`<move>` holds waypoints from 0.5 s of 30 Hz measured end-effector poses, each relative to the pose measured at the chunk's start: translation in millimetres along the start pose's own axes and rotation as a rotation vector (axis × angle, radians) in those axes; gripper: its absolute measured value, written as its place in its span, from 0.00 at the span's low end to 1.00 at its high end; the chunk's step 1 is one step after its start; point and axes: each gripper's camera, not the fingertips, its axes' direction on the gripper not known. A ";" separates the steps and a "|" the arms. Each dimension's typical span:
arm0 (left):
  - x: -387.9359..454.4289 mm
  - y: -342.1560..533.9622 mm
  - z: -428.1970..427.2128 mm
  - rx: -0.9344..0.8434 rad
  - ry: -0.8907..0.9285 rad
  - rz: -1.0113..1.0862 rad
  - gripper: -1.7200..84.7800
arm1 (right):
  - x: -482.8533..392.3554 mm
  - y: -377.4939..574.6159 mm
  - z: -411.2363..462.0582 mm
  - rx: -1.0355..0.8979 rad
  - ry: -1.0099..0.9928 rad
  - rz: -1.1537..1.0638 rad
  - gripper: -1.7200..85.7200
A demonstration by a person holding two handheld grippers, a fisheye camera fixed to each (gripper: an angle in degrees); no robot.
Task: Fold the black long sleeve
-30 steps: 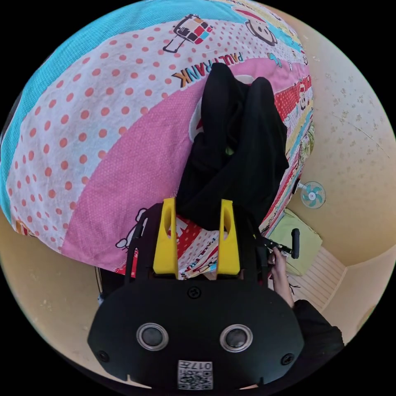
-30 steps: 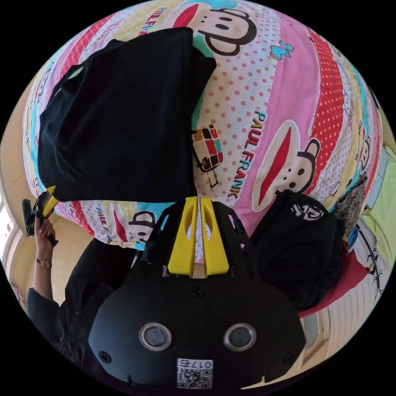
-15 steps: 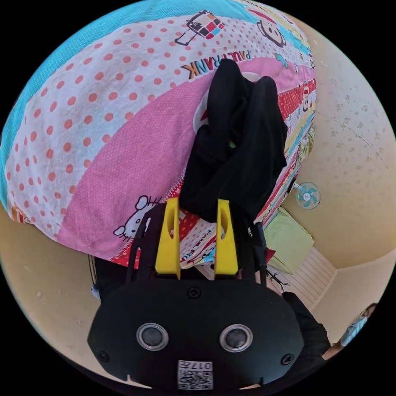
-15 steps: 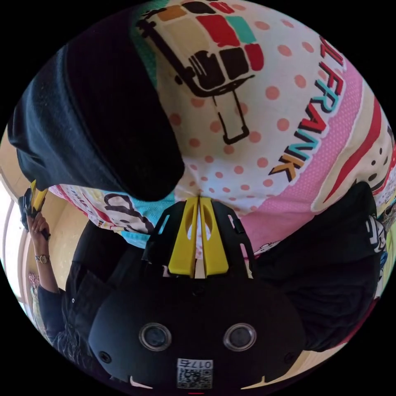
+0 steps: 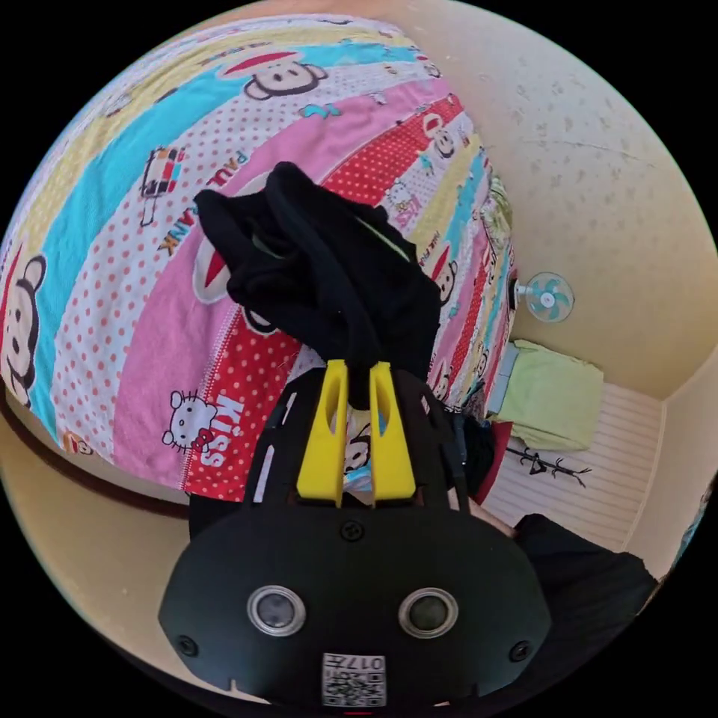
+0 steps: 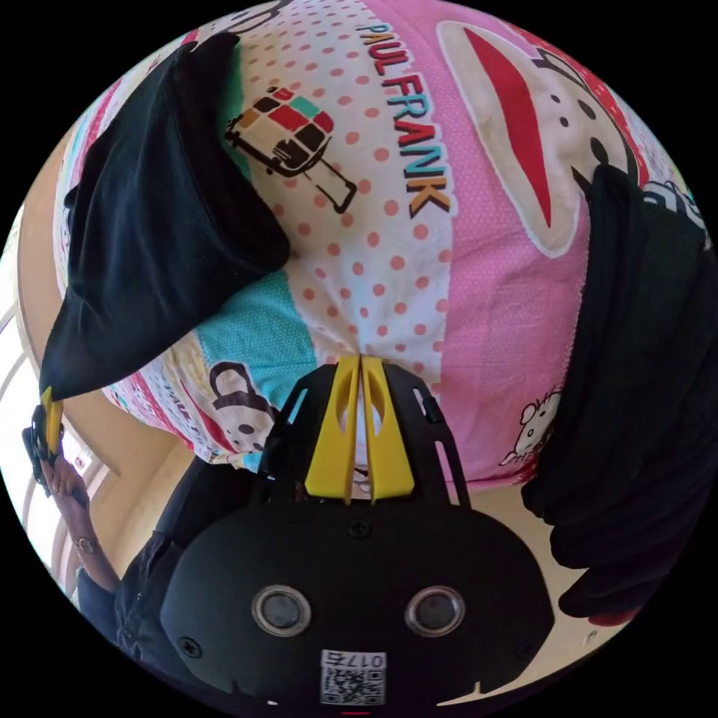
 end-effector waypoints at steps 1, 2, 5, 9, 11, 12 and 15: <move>17.9 0.4 2.6 -0.001 -0.027 0.054 0.07 | 5.6 5.0 1.0 0.010 -0.032 -0.010 0.02; 55.0 2.8 13.4 -0.015 -0.086 0.171 0.07 | 7.4 7.7 0.7 0.019 -0.049 -0.024 0.02; 139.8 22.0 73.1 -0.113 -0.214 0.486 0.06 | 14.2 25.5 -9.2 0.130 -0.165 -0.114 0.02; 185.7 68.0 199.9 -0.349 -0.314 0.710 0.07 | 29.3 43.5 -14.9 0.208 -0.224 -0.141 0.03; 185.5 86.9 243.1 -0.457 -0.274 0.747 0.06 | 33.8 50.7 -15.2 0.233 -0.236 -0.184 0.03; 183.3 96.8 260.3 -0.522 -0.178 0.742 0.07 | 36.8 55.4 -15.3 0.246 -0.244 -0.216 0.04; 166.5 109.0 263.2 -0.508 -0.067 0.662 0.12 | 47.1 66.2 -15.1 0.271 -0.255 -0.256 0.06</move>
